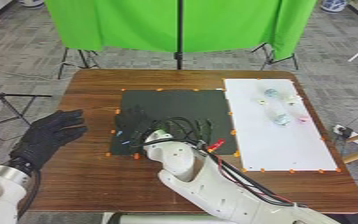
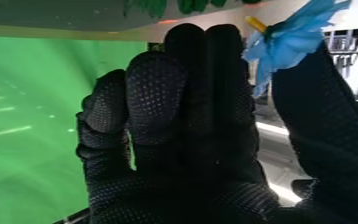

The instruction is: Arrange flowers

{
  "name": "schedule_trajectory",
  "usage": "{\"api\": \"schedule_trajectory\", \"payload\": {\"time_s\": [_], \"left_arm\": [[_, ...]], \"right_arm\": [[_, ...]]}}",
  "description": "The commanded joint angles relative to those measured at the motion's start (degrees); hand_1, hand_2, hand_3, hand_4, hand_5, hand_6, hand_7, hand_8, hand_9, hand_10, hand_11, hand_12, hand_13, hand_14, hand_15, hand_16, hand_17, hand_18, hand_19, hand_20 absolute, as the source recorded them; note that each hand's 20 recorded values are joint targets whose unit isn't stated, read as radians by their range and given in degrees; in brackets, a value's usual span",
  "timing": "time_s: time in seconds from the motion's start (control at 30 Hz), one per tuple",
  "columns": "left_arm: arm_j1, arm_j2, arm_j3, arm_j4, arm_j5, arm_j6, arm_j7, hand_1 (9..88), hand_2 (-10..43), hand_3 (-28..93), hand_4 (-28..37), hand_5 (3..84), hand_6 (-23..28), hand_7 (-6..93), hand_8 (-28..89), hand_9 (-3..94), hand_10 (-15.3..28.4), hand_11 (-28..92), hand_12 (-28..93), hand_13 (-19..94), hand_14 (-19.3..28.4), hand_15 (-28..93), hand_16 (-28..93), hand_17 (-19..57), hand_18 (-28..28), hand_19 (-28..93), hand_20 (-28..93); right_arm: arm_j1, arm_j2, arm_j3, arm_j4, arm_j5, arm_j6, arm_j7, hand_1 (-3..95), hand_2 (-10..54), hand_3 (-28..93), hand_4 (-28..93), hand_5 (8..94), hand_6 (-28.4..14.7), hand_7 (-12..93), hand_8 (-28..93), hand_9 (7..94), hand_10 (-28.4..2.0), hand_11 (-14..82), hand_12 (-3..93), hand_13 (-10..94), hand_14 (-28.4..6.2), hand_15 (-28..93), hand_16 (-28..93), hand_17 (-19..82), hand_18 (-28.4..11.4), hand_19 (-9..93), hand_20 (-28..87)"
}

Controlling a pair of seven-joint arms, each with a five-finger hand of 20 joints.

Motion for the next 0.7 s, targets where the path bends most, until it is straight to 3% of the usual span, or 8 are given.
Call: {"api": "schedule_trajectory", "payload": {"time_s": [0.03,0.23,0.27,0.37,0.4,0.53,0.6,0.7], "left_arm": [[1.7,-0.92,-0.38,0.07,-0.29,-0.07,0.25,26.6,6.1,73,-28.3,41.2,6.9,24.7,-12,34.2,15.6,34,14,27,18.3,51,-7,-6.4,23.8,63,-4],[3.0,-1.80,-1.03,-0.27,-0.29,0.02,1.59,26.6,6.0,73,-28.3,41.2,6.9,24.7,-12,34.2,15.6,34,14,27,18.4,51,-7,-6.3,23.7,63,-4],[3.8,-0.25,-0.72,-0.24,-1.24,1.05,2.67,26.6,6.0,73,-28.3,41.2,6.9,24.7,-12,34.3,15.6,34,14,27,18.4,51,-7,-6.3,23.7,63,-4],[4.0,-1.86,-1.25,-0.56,-0.60,0.48,2.47,26.6,6.1,73,-28.3,41.3,7.0,24.7,-12,34.3,15.6,34,14,27,18.4,51,-7,-6.3,23.7,63,-3],[4.3,-2.34,-1.42,-0.73,-0.41,0.56,2.39,26.6,6.1,73,-28.3,41.3,7.0,24.7,-12,34.3,15.6,34,14,27,18.4,51,-7,-6.3,23.8,63,-3],[6.6,-3.71,-2.41,-1.48,-0.45,1.27,3.98,26.6,6.1,73,-28.3,41.2,6.9,24.7,-12,34.3,15.6,34,14,27,18.4,51,-7,-6.3,23.8,63,-3],[6.6,-5.17,-2.85,-1.66,0.05,0.67,3.11,26.6,6.0,73,-28.3,41.2,6.9,24.7,-12,34.3,15.6,34,14,27,18.4,51,-7,-6.3,23.8,63,-3],[8.3,-5.68,-3.28,-2.11,0.17,1.54,4.35,26.6,6.0,73,-28.3,41.2,6.9,24.7,-12,34.4,15.7,34,14,27,18.4,51,-7,-6.3,23.8,63,-3]], "right_arm": [[0.6,0.8,0.9,-2.5,1.0,-3.0,0.9,31.2,-9.5,86,-28,58.4,0.5,32,-22,65.3,-8.3,40.5,24.2,68,-4.6,68,30,30,-17.9,82,45],[1.3,2.3,1.0,-5.2,3.6,-6.2,1.5,26.6,-9.5,86,-28,51.0,-1.7,29,-20,59.1,-9.7,38.6,23.4,64,-5.7,69,29,28,-18.7,81,45],[1.2,2.4,1.2,-5.6,4.2,-6.0,1.7,26.2,-9.5,86,-28,50.2,-1.9,29,-20,59.1,-9.7,38.7,23.3,64,-5.8,69,29,27,-18.8,81,45],[1.0,3.7,1.9,-8.1,7.2,-7.0,2.0,24.5,-9.5,86,-28,48.0,-2.8,28,-19,59.1,-9.7,38.9,23.1,62,-6.3,70,29,27,-18.9,81,45],[0.4,4.1,2.8,-9.3,7.8,-8.0,1.8,22.3,-9.5,86,-28,46.3,-3.4,27,-19,53.8,-10.1,37.1,21.9,61,-6.8,70,28,27,-19.4,81,45],[-0.3,7.4,4.7,-14.6,12.5,-8.4,1.3,18.4,-9.5,86,-28,41.7,-5.6,24,-17,46.3,-11.7,34.0,20.7,58,-8.2,72,27,26,-19.9,81,46],[-2.0,9.5,7.2,-18.0,15.6,-8.9,1.2,17.2,-9.4,85,-28,38.5,-6.6,23,-16,42.6,-12.3,31.6,20.1,55,-8.8,72,26,25,-20.1,81,46],[-3.1,12.0,9.7,-20.6,21.2,-6.7,0.2,16.3,-9.0,85,-28,33.5,-7.6,21,-15,37.9,-13.2,27.3,19.3,52,-9.9,70,24,25,-20.0,81,45]]}}
